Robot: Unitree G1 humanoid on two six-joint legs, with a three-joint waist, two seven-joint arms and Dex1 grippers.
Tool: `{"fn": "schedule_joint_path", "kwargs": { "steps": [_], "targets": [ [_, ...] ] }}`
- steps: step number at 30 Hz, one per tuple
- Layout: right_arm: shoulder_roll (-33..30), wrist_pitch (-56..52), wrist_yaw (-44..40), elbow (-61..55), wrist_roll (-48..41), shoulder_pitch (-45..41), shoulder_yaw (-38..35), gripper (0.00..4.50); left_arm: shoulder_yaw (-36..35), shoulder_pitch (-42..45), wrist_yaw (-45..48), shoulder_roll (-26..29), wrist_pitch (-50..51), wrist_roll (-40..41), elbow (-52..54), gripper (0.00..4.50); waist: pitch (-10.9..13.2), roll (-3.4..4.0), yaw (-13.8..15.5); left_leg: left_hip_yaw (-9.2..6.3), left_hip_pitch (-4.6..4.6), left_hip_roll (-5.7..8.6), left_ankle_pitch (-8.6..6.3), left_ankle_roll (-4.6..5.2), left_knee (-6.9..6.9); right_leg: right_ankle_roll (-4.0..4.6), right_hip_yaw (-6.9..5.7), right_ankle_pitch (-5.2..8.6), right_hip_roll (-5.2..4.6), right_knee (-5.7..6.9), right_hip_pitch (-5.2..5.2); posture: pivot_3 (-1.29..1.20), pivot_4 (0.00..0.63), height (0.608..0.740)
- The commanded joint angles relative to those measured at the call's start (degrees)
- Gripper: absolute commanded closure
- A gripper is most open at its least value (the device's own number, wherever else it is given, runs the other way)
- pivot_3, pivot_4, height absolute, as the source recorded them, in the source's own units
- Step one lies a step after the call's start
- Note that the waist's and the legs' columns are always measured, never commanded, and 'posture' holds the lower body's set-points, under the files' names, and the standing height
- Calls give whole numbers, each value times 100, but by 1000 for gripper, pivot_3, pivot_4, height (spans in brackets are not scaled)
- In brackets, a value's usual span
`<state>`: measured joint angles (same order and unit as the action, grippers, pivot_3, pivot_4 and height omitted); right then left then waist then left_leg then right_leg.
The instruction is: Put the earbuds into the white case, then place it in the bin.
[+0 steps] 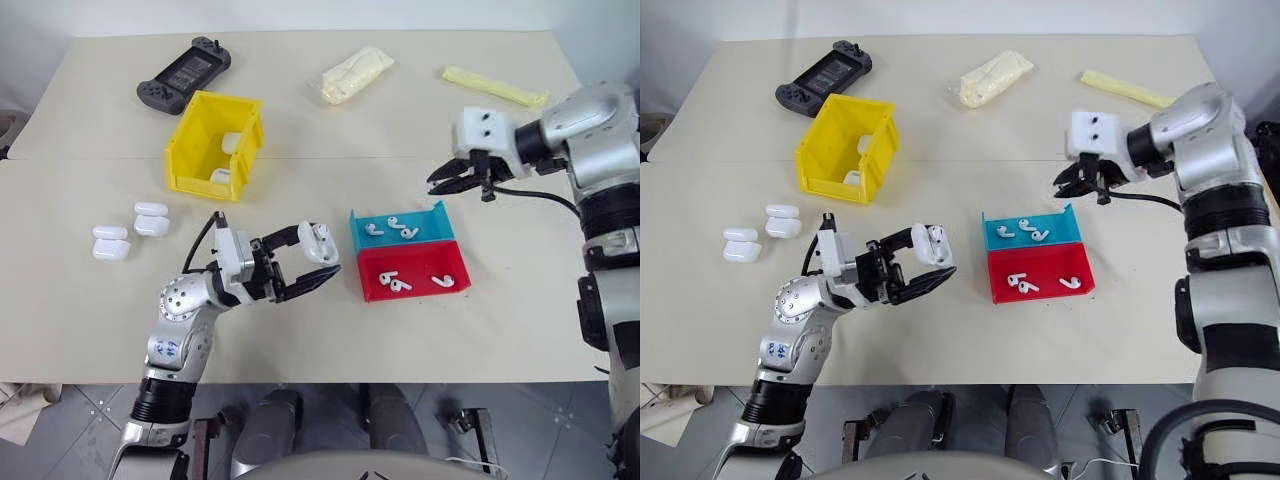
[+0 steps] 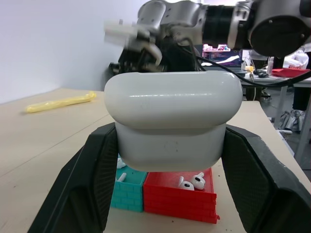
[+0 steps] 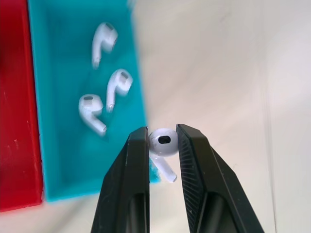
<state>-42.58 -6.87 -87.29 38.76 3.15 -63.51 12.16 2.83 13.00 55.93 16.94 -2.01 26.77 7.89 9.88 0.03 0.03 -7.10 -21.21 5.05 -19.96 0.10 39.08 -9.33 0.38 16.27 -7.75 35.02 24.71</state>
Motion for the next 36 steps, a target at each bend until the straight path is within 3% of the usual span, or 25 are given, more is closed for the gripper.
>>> {"fn": "schedule_joint_path", "kwargs": {
  "steps": [1, 7, 10, 16, 20, 24, 36],
  "targets": [
    [-98, -1638, -173, -1320, -1021, 457, -673, 4016, 53, 189, 137, -22, -99, 66, -87, 1718, 0, 0, 3, 0, 0, 0, 0, 0, -1, 0, 0, 0, 0, 0, 0, 0, 150, 740],
    [264, -4119, 882, -3672, -2951, 1816, -1990, 4016, 114, 546, 370, -75, -178, 2, -537, 1718, 0, 0, 29, -4, -4, -1, 0, 0, 1, 0, -2, 0, -1, 0, 2, 0, 150, 740],
    [787, -4837, 1625, -4530, -3934, 2293, -2720, 4016, 110, 742, 380, -121, -253, -76, -806, 1718, 0, 0, 52, -4, -3, -1, 0, 0, 3, 0, -2, 0, -1, 1, 1, 0, 150, 740],
    [1684, -5782, 3099, -5579, -5436, 2720, -3360, 4016, 159, 1056, 334, -212, -198, -114, -1013, 1718, 0, 0, 94, -5, -3, 4, 0, 1, 6, -1, 0, -1, -4, 8, 2, 0, 150, 740],
    [2364, -6023, 4064, -6102, -6243, 3075, -3353, 4016, 215, 1177, 312, -278, -156, -147, -1027, 1718, 0, 0, 103, -5, -2, 5, 0, 1, 5, -1, 0, -1, -4, 11, 3, 0, 150, 740],
    [2605, -5851, 4539, -6369, -6588, 3443, -3150, 4016, 228, 1256, 223, -331, -127, -159, -1003, 1718, 0, 0, 101, -6, -1, 8, 1, 2, 5, -1, 1, -1, -6, 15, 3, 0, 150, 740],
    [2572, -5305, 5011, -6279, -6956, 3913, -2764, 4016, 214, 1249, 106, -321, -29, -97, -820, 1718, 0, 0, 60, -5, 1, 9, 2, 4, 4, -1, 2, -1, -4, 17, 3, 0, 150, 740]
  ]
}}
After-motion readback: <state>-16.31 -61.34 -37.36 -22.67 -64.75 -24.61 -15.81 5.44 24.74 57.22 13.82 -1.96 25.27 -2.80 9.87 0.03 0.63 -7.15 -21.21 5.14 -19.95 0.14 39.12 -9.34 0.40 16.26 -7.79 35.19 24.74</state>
